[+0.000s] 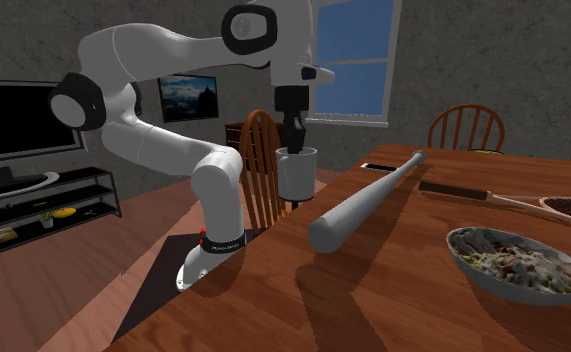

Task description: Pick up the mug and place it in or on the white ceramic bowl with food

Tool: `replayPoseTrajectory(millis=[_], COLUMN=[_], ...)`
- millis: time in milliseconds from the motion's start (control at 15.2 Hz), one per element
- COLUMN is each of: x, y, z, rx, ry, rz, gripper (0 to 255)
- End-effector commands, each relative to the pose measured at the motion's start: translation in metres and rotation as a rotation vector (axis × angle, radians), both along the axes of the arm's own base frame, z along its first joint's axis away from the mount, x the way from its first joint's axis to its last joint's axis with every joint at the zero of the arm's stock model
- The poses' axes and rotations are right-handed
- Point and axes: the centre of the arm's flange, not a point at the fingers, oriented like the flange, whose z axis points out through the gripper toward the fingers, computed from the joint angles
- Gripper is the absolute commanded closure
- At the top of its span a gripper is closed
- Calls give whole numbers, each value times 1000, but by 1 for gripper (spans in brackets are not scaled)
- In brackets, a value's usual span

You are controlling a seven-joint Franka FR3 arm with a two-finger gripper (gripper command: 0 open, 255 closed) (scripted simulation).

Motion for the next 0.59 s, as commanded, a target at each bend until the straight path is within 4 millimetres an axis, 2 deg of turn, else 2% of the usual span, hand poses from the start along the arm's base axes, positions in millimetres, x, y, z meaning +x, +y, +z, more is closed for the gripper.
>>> replayPoseTrajectory(millis=[0,528], x=[0,0], y=[1,1], z=[11,51], rx=[0,0], ry=[0,0], rz=[0,0], gripper=[255,255])
